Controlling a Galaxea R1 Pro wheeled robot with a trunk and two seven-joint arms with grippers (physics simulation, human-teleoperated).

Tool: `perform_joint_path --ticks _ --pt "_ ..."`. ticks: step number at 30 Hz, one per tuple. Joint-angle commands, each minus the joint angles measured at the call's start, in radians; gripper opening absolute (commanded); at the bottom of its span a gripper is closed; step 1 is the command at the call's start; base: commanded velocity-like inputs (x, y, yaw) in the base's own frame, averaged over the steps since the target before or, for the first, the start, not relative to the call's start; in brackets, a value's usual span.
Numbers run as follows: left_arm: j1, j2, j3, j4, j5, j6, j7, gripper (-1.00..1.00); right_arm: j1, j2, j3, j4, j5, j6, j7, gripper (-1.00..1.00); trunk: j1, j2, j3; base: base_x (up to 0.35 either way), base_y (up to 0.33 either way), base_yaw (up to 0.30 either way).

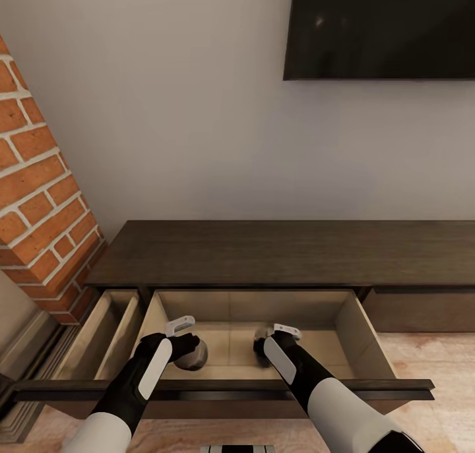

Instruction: Place each of the two pumpkins and all three candles from the living room inside a cabinet in the living room (use any cabinet), then make sure every cabinet is closed, and position the cauldron so it is next to a table in the living room.

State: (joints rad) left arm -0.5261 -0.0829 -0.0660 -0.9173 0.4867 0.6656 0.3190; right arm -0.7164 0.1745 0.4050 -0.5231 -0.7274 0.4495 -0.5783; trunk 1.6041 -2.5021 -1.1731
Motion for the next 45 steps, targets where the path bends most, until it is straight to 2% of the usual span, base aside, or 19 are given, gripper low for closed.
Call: perform_joint_path --ticks 1,11,15,24,25,39,45 --pt "0.000 0.000 0.000 0.000 0.000 0.002 0.000 -1.00 0.000 0.000 0.000 0.000 0.000 0.000 0.000 1.00 0.000 0.000 0.000 0.000 0.000 0.000" --pt "0.000 0.000 0.002 0.000 0.003 0.012 -0.001 -1.00 0.000 0.000 0.000 0.000 -0.001 0.000 0.004 1.00 -0.004 0.002 0.035 0.000 0.000 0.000" --pt "0.000 0.000 0.004 0.000 0.002 0.014 -0.002 -1.00 0.000 0.000 0.000 0.000 -0.001 0.000 0.008 1.00 -0.019 0.030 0.047 0.000 0.000 0.000" --pt "0.000 0.000 0.004 0.000 0.001 0.011 -0.007 -1.00 0.000 0.000 0.000 0.000 -0.001 0.000 0.009 1.00 -0.019 0.030 0.047 0.000 0.000 0.000" --pt "0.000 0.001 0.004 0.000 0.001 0.011 -0.007 1.00 0.000 0.000 0.000 0.000 -0.001 0.000 0.009 1.00 -0.019 0.030 0.047 0.000 0.000 0.000" --pt "0.000 0.002 0.012 0.000 0.003 0.014 -0.009 1.00 0.000 0.000 0.000 0.000 0.000 0.000 0.011 1.00 -0.019 0.030 0.047 0.000 0.000 0.000" --pt "0.000 0.002 0.012 0.000 0.004 0.032 -0.009 1.00 0.000 0.000 0.000 -0.002 0.000 0.000 0.011 1.00 -0.042 0.072 0.066 0.000 0.000 0.000"
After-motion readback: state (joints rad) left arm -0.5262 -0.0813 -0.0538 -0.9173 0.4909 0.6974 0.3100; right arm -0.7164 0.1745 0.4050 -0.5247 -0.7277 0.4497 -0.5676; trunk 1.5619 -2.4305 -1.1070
